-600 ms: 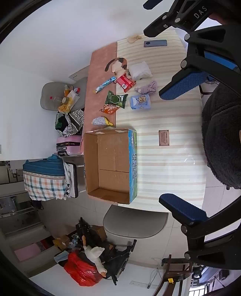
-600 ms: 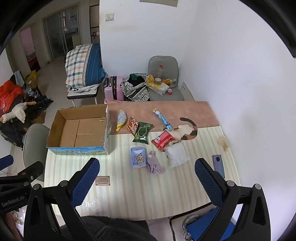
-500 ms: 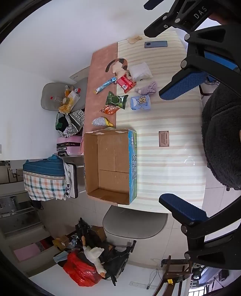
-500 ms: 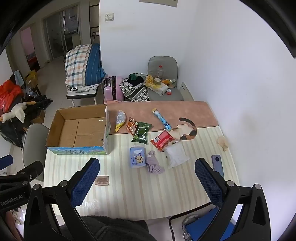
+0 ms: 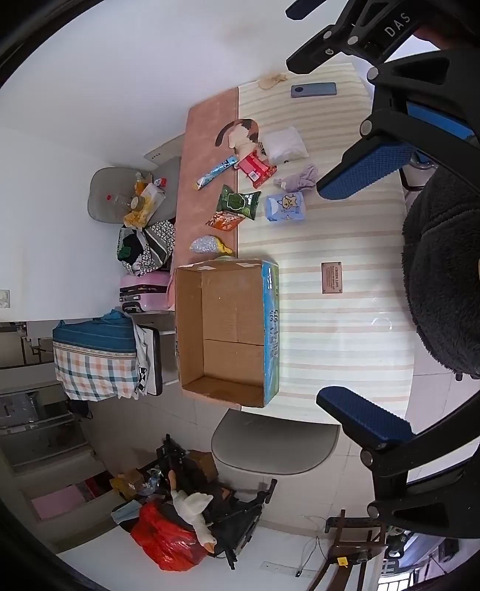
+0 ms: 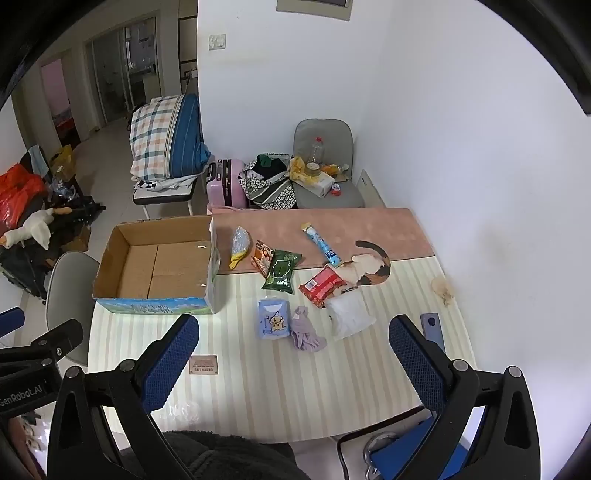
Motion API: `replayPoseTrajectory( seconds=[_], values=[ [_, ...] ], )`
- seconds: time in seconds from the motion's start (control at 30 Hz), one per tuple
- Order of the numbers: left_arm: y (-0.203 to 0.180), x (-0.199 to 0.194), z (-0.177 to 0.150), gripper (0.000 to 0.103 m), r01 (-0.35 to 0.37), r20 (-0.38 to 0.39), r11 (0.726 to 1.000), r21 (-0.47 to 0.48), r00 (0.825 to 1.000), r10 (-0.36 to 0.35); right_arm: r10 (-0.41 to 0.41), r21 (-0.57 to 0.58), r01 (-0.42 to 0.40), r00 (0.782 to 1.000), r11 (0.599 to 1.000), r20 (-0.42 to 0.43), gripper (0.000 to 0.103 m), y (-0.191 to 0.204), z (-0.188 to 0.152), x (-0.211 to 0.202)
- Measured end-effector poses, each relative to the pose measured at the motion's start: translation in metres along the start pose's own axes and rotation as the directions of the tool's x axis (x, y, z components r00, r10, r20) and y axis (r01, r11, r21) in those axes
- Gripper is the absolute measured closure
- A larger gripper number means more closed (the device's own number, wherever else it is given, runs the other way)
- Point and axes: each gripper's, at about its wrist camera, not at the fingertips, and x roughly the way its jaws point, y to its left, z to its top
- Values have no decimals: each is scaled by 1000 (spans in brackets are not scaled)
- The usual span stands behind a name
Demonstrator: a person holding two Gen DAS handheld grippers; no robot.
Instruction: Organize soft objects
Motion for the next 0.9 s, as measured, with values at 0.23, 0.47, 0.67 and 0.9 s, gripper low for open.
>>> replayPoseTrajectory(
  seconds=[0.23,0.47,0.67,0.9],
  values=[
    [-2,-1,0,0,6,1,1000,-2,1000,-6,3,-2,-3,1000,1000,16,0,-1,3,-2],
    [-3,-2,3,0,7,1,1000,-6,1000,-7,5,-12,-5,1000,1000,24,0,-2,4,-3],
    [-3,0,2,0,1,-2,1000,1,1000,-1,15,-13,-14,1000,1000,19,0,-1,4,1],
    [-3,0,2,0,-6,15,1000,3,1000,6,15,-3,-15,999,1000,34,0,0,0,-1]
  ],
)
